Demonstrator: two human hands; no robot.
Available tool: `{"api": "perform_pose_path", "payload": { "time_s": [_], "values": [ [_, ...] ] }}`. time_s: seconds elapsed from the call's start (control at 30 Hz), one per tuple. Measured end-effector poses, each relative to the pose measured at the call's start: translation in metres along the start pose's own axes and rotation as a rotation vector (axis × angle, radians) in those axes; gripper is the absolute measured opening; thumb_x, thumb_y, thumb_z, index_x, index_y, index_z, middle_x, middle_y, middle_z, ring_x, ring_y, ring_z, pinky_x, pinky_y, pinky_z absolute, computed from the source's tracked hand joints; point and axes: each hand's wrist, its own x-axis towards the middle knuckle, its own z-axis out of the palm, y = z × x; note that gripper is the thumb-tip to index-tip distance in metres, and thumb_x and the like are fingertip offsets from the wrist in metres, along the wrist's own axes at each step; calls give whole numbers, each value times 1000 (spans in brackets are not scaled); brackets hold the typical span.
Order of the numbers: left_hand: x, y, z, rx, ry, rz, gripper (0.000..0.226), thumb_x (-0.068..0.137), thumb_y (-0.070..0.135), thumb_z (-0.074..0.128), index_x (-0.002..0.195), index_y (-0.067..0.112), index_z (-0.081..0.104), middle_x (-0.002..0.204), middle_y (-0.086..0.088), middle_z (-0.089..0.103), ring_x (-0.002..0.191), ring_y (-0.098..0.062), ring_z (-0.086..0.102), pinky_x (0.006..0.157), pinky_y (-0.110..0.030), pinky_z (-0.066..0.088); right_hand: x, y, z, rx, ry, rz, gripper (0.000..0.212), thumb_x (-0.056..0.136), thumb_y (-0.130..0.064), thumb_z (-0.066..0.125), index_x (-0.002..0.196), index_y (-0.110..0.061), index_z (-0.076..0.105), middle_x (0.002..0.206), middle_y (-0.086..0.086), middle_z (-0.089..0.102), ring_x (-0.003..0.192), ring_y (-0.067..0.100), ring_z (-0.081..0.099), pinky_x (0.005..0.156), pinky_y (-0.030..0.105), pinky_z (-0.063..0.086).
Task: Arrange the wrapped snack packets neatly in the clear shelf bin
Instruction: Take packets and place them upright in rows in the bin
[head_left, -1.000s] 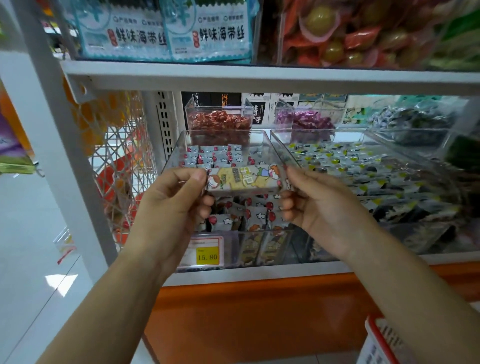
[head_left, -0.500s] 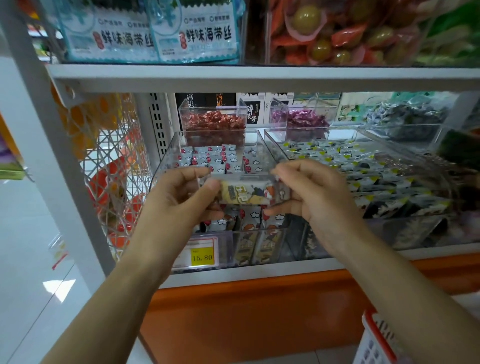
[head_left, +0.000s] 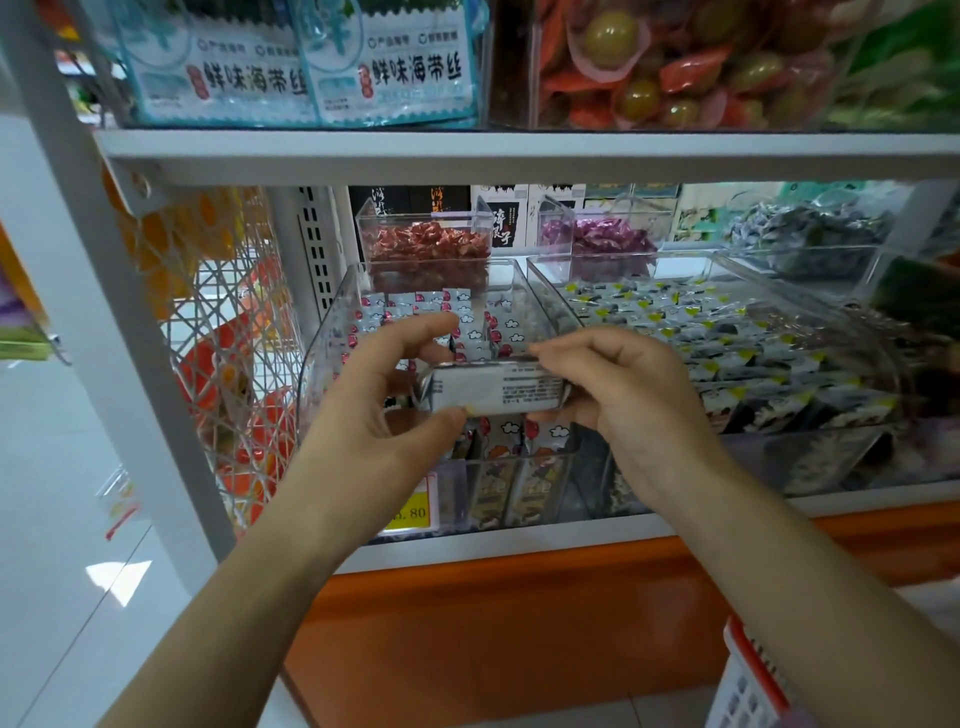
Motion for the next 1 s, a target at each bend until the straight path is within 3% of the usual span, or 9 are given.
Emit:
{"api": "perform_pose_path", "payload": {
  "time_s": [0.1, 0.2, 0.27, 0.37, 0.57, 0.7, 0.8, 0.93, 1.0],
  "values": [
    [-1, -1, 5, 90, -22, -17, 53, 84, 3, 63, 120, 40, 52, 115, 5, 50, 95, -19, 62, 80, -29, 57, 1, 2, -1, -114, 44, -58, 16, 86, -7, 62, 72, -9, 69, 73, 2, 71, 69, 17, 69, 57, 35, 59],
    [-1, -2, 5, 46, 22, -86, 34, 80, 25, 68, 111, 37, 59, 111, 8, 58, 93, -6, 61, 74, -17, 54, -1, 1, -2, -259, 52, -162, 17, 85, -13, 63, 71, -20, 69, 78, 6, 71, 75, 21, 68, 70, 45, 58],
    [1, -1, 3, 30, 66, -122, 18, 80, 31, 65, 98, 33, 65, 100, 2, 64, 82, -5, 63, 63, -12, 50, -3, -1, -1, -320, 21, -222, 14, 85, -17, 64, 74, -24, 69, 81, 2, 72, 78, 16, 67, 73, 39, 58],
    [3, 0, 1, 25, 133, -149, 5, 82, 23, 65, 84, 24, 70, 87, -7, 68, 75, -17, 64, 59, -19, 52, -5, -2, 0, -370, -32, -272, 12, 85, -15, 64, 79, -23, 69, 87, -5, 72, 82, 7, 66, 74, 26, 56],
    [2, 2, -3, 57, 209, -124, 18, 83, 25, 63, 70, 15, 71, 69, -8, 65, 57, -8, 54, 51, -20, 44, -6, -2, 3, -370, -87, -309, 12, 86, -10, 63, 82, -19, 70, 87, -3, 71, 78, 9, 66, 71, 21, 56],
    [1, 2, -1, 98, 179, -106, 17, 83, 31, 61, 75, 22, 72, 74, -5, 66, 64, -15, 59, 57, -24, 48, -6, 1, 4, -341, -36, -296, 17, 86, -10, 63, 75, -20, 69, 70, -11, 68, 66, 1, 64, 59, 13, 51],
    [-1, 1, -1, 134, 60, -134, 32, 70, 47, 62, 99, 34, 69, 90, 7, 70, 83, -8, 64, 71, -21, 54, -4, 4, 2, -238, 29, -220, 20, 88, -9, 61, 72, -18, 68, 66, -8, 69, 63, 10, 67, 56, 29, 58],
    [1, -1, -3, 186, 109, -78, 41, 78, 31, 65, 118, 28, 62, 96, 10, 70, 85, 1, 65, 75, -16, 54, 0, 6, -2, -20, -46, -99, 12, 85, -17, 62, 89, -12, 72, 83, 4, 73, 79, 17, 70, 63, 27, 58],
    [2, -3, -4, 77, 185, -85, 47, 76, 32, 63, 121, 21, 61, 92, 7, 72, 81, -2, 68, 72, -16, 55, 0, 9, -4, 22, -151, -53, 33, 75, -22, 66, 107, -16, 67, 98, 2, 73, 89, 16, 70, 75, 26, 57]
  ]
}}
